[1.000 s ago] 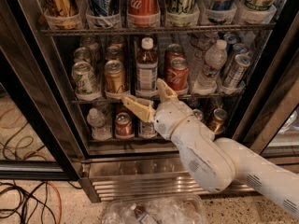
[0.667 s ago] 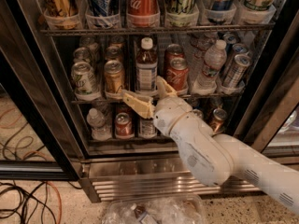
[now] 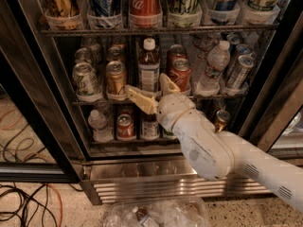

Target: Pick blue plastic bottle from middle shelf of fridge

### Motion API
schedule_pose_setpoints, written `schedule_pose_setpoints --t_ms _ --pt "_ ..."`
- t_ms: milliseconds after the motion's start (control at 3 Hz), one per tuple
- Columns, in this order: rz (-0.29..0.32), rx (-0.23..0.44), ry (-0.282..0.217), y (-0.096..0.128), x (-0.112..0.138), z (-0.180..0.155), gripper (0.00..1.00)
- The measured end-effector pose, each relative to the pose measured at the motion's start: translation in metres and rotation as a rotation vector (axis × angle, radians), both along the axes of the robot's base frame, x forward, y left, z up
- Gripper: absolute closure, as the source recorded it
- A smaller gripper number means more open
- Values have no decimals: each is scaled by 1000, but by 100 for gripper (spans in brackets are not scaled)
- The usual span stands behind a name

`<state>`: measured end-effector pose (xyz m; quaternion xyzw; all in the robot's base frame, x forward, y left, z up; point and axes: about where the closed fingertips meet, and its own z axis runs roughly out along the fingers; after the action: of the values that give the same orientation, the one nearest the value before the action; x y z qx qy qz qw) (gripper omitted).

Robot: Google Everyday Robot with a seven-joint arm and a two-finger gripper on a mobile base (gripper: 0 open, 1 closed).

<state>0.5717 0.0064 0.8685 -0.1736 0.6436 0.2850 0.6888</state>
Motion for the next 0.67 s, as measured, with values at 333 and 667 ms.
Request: schedule_pose_setpoints --t_ms 333,667 --pt "-15 -13 -18 -3 14 -1 23" --pt "-13 -24 -32 1 21 3 23"
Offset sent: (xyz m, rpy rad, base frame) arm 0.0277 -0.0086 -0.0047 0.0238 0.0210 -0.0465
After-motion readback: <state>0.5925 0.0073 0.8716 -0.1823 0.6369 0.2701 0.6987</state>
